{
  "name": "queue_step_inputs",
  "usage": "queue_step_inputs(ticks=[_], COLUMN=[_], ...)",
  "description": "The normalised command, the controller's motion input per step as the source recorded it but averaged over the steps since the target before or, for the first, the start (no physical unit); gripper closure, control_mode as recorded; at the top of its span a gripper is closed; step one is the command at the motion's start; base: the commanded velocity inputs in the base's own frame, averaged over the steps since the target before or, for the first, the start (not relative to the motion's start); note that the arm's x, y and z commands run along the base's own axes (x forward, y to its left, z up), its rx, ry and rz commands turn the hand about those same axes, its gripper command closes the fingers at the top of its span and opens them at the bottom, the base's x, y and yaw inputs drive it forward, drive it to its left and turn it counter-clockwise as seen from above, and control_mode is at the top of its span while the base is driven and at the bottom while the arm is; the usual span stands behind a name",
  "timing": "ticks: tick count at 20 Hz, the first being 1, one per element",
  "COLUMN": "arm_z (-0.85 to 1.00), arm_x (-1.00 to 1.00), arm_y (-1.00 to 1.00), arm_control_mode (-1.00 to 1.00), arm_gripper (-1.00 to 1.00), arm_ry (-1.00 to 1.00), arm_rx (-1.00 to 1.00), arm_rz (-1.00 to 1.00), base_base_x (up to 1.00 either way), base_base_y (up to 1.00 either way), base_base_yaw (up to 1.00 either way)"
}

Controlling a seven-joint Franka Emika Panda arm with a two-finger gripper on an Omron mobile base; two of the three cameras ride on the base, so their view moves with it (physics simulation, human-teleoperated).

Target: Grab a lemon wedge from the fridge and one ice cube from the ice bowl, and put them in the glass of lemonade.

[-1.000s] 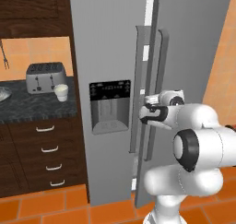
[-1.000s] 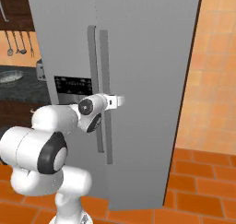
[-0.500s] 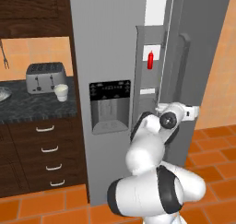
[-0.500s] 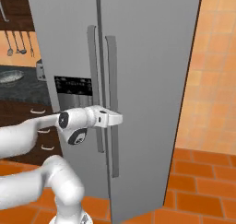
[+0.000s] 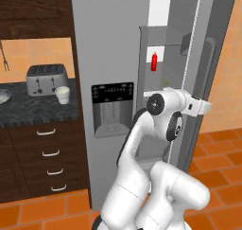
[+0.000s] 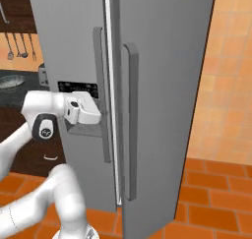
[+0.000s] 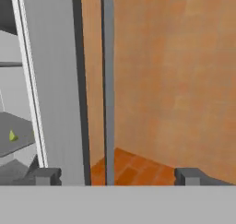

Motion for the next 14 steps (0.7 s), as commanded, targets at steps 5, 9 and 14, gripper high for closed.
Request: queue_step_inputs(ticks=[5,9,14], arm_z=[0.16,0.00,0.00], arm_x=[0.40,1.00,0.94], arm_y=[0.26,-0.14,-0.03], arm_control_mode=[-1.00,-1.00,-1.00], arm_gripper=[-1.00,-1.00,-1.00], arm_ry=[-0.04,0.04,0.20], arm_rx=[-0.04,-0.01,0.00], arm_rz=[-0.41,-0.51,-0.34], base_base_x=[0.00,0.00,0.00], base_base_y=[0.00,0.00,0.00], base_base_yaw=[0.00,0.00,0.00])
